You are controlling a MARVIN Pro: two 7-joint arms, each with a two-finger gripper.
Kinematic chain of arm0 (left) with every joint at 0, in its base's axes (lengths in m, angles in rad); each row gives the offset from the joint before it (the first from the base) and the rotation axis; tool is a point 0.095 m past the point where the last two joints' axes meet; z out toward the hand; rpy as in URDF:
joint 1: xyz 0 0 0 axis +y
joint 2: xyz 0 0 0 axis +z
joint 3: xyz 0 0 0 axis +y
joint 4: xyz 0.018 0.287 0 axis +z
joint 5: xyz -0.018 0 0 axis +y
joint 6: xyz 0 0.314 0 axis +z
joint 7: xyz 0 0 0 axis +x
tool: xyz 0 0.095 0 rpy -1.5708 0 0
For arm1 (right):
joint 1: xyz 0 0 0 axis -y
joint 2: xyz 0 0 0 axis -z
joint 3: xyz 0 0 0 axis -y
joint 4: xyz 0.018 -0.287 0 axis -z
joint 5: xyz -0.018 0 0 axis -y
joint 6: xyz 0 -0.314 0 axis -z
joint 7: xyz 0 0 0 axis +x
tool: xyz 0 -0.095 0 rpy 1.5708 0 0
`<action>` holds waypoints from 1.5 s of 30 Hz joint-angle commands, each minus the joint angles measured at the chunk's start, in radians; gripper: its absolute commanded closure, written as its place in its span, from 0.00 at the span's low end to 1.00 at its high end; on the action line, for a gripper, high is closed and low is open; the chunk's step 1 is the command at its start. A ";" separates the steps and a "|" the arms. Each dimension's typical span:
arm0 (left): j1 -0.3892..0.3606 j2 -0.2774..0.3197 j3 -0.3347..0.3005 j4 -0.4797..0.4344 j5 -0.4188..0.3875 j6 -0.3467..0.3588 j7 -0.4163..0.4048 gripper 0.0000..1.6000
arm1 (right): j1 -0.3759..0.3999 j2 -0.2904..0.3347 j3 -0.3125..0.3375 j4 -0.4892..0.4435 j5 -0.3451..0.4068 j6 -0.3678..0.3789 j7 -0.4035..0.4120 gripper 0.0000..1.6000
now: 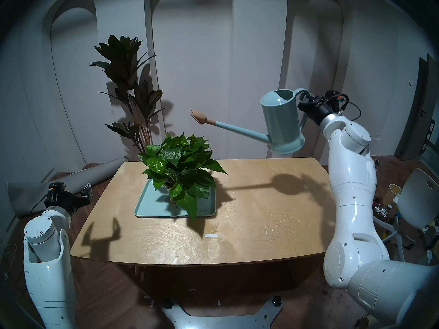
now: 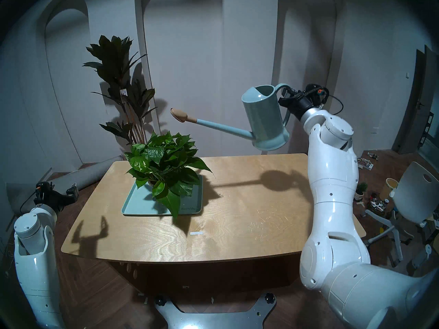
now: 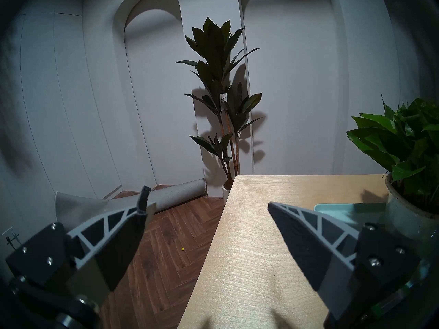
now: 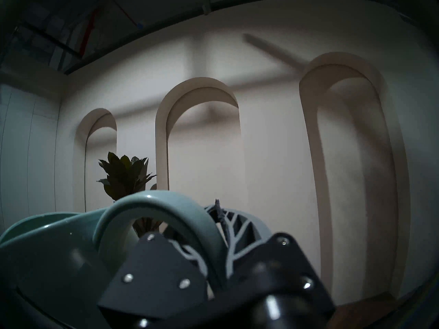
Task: Pick up the watering can and pour water into the potted plant, then put the can down
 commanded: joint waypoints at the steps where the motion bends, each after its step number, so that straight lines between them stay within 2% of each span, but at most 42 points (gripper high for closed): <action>1: -0.004 0.005 0.000 -0.023 0.000 -0.003 -0.003 0.00 | 0.010 -0.097 0.057 -0.007 0.092 -0.114 0.026 1.00; 8: -0.003 0.005 0.000 -0.024 0.000 -0.003 -0.003 0.00 | -0.029 -0.126 0.127 0.024 0.143 -0.194 0.067 1.00; 10: -0.003 0.005 0.000 -0.024 0.000 -0.003 -0.003 0.00 | -0.044 -0.127 0.148 0.036 0.159 -0.239 0.078 1.00; 11: -0.003 0.005 0.000 -0.024 0.000 -0.003 -0.003 0.00 | -0.050 -0.128 0.162 0.034 0.162 -0.224 0.087 1.00; 13: -0.003 0.005 0.000 -0.025 0.000 -0.003 -0.003 0.00 | -0.061 -0.128 0.178 0.047 0.177 -0.262 0.099 1.00; 17: -0.003 0.005 0.000 -0.025 0.000 -0.003 -0.003 0.00 | -0.076 -0.123 0.209 0.056 0.190 -0.285 0.127 1.00; 34: -0.003 0.005 0.000 -0.025 0.000 -0.003 -0.003 0.00 | -0.098 -0.068 0.339 0.178 0.212 -0.311 0.165 1.00; 45: -0.003 0.005 0.000 -0.025 0.000 -0.003 -0.002 0.00 | -0.076 -0.011 0.386 0.367 0.208 -0.343 0.222 1.00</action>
